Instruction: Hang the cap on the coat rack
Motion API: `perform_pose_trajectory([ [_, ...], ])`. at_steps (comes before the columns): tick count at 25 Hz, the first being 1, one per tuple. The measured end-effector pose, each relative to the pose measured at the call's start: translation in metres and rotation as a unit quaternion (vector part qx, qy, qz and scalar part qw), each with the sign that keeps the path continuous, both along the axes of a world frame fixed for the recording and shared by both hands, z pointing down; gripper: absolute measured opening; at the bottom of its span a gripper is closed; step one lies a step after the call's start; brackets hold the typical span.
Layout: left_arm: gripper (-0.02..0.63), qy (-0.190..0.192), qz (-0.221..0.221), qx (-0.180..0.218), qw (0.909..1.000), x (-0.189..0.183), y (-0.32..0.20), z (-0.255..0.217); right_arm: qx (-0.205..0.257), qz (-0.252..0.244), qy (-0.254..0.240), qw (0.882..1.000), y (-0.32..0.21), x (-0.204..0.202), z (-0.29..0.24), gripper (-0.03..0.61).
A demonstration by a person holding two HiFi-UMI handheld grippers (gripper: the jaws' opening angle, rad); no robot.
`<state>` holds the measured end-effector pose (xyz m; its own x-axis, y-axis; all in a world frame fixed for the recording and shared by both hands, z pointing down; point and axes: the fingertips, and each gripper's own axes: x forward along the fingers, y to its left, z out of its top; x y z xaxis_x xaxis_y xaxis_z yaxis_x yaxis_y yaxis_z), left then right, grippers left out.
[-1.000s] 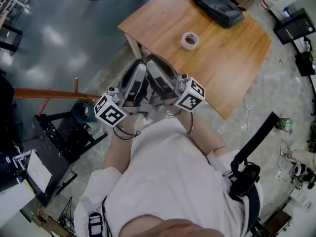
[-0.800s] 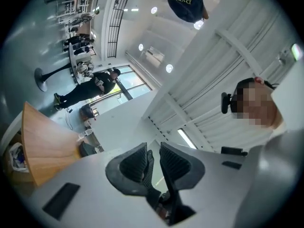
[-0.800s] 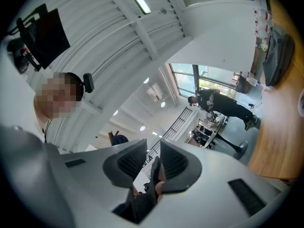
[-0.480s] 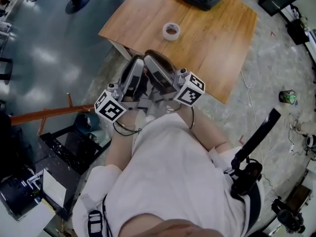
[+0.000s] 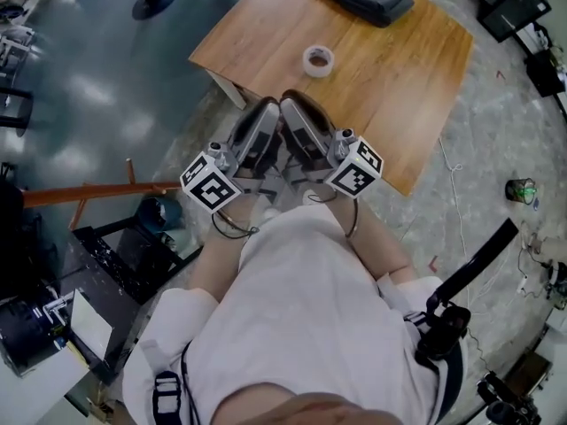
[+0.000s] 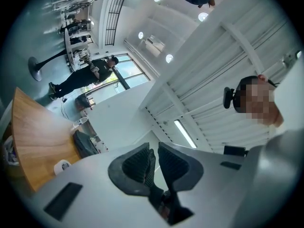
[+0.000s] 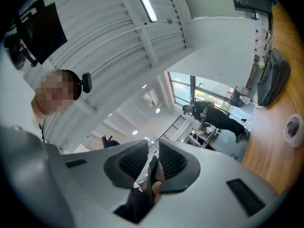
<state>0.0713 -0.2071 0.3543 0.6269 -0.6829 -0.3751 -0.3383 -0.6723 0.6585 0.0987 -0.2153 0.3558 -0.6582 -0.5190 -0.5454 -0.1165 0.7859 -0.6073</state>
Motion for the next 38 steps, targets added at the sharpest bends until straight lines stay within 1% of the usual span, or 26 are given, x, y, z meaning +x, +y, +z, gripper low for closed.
perform_pose_trajectory([
  [5,0.02,-0.015,-0.024,0.003,0.9996,-0.02,0.007,0.001,0.007,-0.021,0.007,1.0,0.004,-0.025,0.0,0.066],
  [7,0.011,-0.031,-0.035,-0.003,0.9989,-0.027,0.008,0.005,0.01,-0.032,0.012,0.999,0.005,-0.035,0.0,0.06],
  [9,0.008,-0.05,-0.041,-0.011,0.9978,-0.027,0.009,0.009,0.017,-0.044,0.014,0.999,0.008,-0.039,-0.001,0.058],
  [10,0.008,-0.053,-0.044,-0.013,0.9975,-0.027,0.01,0.009,0.023,-0.05,0.017,0.998,0.01,-0.041,-0.003,0.058],
  [14,0.008,-0.047,-0.078,-0.012,0.9958,-0.042,0.013,0.006,0.039,-0.08,0.025,0.996,0.013,-0.057,-0.008,0.058],
  [16,0.008,-0.052,-0.097,-0.017,0.9938,-0.052,0.014,0.007,0.043,-0.079,0.031,0.995,0.013,-0.063,-0.009,0.057],
  [18,0.008,-0.046,-0.117,-0.023,0.9918,-0.069,0.018,0.006,0.048,-0.084,0.035,0.995,0.014,-0.07,-0.011,0.049],
  [21,0.008,-0.041,-0.15,-0.024,0.9876,-0.105,0.031,0.004,0.031,-0.113,0.008,0.993,0.015,-0.089,-0.016,0.049],
  [23,0.008,-0.033,-0.164,-0.021,0.9857,-0.118,0.038,0.001,0.014,-0.127,-0.008,0.992,0.014,-0.095,-0.014,0.049],
  [26,0.008,-0.019,-0.172,-0.016,0.9849,-0.121,0.042,-0.004,0.007,-0.146,0.002,0.989,0.014,-0.101,-0.008,0.049],
  [31,0.008,-0.02,-0.18,0.0,0.9834,-0.126,0.047,-0.011,0.012,-0.169,0.009,0.985,0.022,-0.112,-0.008,0.041],
  [34,0.008,-0.017,-0.185,-0.006,0.9826,-0.128,0.048,-0.005,0.015,-0.17,0.015,0.985,0.026,-0.112,-0.005,0.041],
  [38,0.008,-0.032,-0.187,-0.014,0.9818,-0.128,0.046,0.0,0.012,-0.168,0.013,0.986,0.026,-0.115,-0.004,0.041],
])
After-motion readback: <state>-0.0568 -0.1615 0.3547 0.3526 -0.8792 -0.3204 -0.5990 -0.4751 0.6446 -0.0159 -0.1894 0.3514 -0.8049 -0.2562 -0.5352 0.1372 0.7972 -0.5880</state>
